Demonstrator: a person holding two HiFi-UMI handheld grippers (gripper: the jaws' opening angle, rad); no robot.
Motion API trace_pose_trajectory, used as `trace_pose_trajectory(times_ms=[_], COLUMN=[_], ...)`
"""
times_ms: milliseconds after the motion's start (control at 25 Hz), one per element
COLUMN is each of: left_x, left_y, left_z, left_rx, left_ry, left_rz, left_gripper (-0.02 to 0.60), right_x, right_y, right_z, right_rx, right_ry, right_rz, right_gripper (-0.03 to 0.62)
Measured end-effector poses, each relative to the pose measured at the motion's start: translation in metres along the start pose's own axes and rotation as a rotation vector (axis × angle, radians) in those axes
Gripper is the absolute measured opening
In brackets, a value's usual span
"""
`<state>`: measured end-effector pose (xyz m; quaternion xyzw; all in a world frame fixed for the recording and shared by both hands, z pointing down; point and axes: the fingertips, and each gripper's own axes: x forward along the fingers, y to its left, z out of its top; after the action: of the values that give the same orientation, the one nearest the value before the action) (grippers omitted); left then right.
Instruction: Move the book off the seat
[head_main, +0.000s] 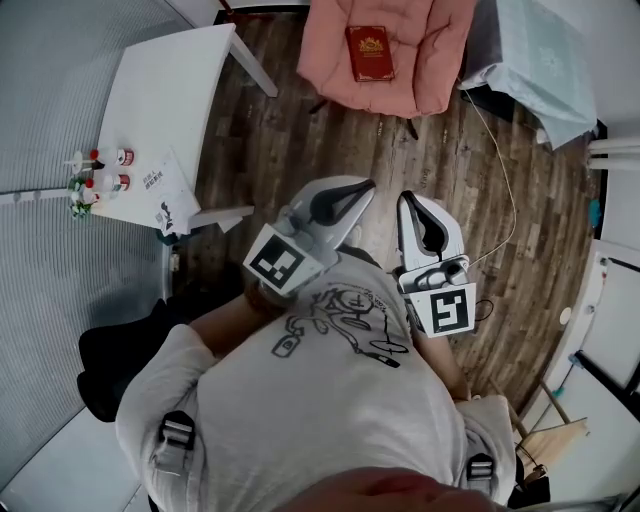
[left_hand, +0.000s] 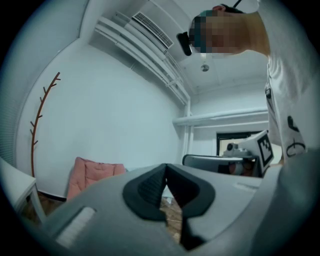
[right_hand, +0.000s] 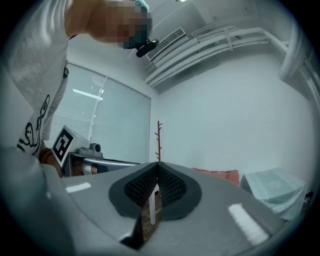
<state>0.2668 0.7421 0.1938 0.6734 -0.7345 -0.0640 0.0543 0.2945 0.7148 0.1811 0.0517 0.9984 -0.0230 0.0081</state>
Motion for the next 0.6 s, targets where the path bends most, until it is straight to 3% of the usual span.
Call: trace_pose_trajectory(times_ms=[320,600], left_x=[0.022,0.054], left_y=[0.032,0.097], left_z=[-0.003,0.0], left_rx=[-0.007,-0.019], left_ry=[-0.002,-0.004], left_rz=[-0.006,-0.016], left_gripper=[0.005,0.005], right_x=[0.031,0.097], right_y=[-0.018,-0.05], right_z=[-0.008,-0.016], right_rx=[0.003,-0.005], right_ry=[0.008,0.025], right_rz=[-0.001,-0.004], right_gripper=[0.006,0.006])
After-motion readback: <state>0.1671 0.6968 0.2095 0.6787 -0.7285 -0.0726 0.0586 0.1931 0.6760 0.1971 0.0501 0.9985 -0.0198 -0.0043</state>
